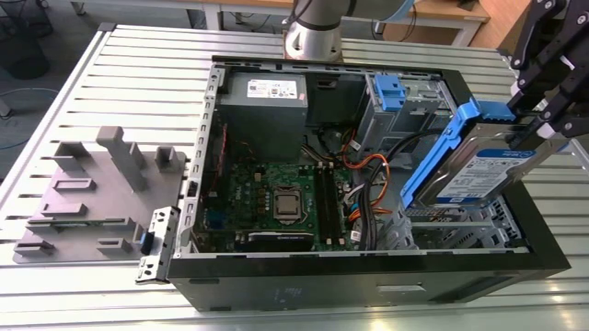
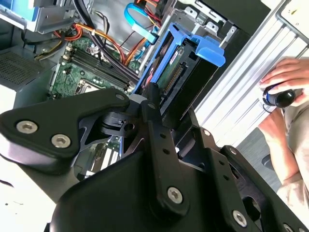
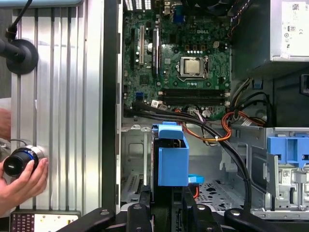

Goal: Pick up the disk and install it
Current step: 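Pick up the disk, then insert the disk into the insertion slot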

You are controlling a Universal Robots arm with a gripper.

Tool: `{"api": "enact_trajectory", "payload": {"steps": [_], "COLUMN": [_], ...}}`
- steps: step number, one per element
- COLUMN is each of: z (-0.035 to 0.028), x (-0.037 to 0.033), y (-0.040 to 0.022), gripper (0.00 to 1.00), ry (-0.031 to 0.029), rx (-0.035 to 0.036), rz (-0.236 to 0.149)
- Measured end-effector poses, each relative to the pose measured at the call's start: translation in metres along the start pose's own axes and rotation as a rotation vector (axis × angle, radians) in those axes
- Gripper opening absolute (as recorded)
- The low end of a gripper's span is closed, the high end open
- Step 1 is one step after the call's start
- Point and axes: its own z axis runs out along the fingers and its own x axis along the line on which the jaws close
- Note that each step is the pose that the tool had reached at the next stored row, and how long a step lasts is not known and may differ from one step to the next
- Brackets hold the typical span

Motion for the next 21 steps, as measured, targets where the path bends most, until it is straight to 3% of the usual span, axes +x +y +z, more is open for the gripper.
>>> {"api": "enact_trajectory", "payload": {"steps": [4, 21], "z": [0.0020, 0.0088], "x": [-0.0001, 0.0005], "y": [-0.0052, -0.0113], "gripper": [0.35, 0.35], "ry": [0.0001, 0.0002], "rx": [0.0000, 0.0000], "rz": [-0.003, -0.004]}}
